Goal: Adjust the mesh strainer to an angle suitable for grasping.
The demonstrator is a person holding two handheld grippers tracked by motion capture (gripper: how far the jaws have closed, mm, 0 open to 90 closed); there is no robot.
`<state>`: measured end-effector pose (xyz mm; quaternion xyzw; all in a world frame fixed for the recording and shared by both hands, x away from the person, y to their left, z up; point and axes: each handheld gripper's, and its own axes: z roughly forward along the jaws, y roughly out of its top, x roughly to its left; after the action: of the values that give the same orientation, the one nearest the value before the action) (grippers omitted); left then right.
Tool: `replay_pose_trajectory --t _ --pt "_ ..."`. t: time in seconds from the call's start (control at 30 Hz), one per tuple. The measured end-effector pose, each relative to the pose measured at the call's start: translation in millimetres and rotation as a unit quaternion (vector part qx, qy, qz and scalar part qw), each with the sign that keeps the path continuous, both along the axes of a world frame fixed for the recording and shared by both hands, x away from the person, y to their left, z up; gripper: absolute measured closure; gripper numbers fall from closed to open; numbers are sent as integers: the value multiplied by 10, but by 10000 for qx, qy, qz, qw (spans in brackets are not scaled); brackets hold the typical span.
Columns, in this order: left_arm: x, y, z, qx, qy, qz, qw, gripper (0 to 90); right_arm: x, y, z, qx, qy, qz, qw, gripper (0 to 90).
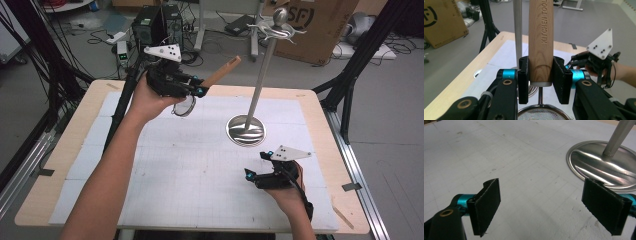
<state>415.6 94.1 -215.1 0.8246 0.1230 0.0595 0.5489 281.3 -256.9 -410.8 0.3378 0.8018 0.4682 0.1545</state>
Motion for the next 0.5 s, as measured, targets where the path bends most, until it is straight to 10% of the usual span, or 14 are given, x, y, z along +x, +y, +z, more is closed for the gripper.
replay_pose_trajectory --t 0.5 --pt "254 -100 192 -236 86 23 9997 691 7 -14 2 53 14 -4 10000 144"
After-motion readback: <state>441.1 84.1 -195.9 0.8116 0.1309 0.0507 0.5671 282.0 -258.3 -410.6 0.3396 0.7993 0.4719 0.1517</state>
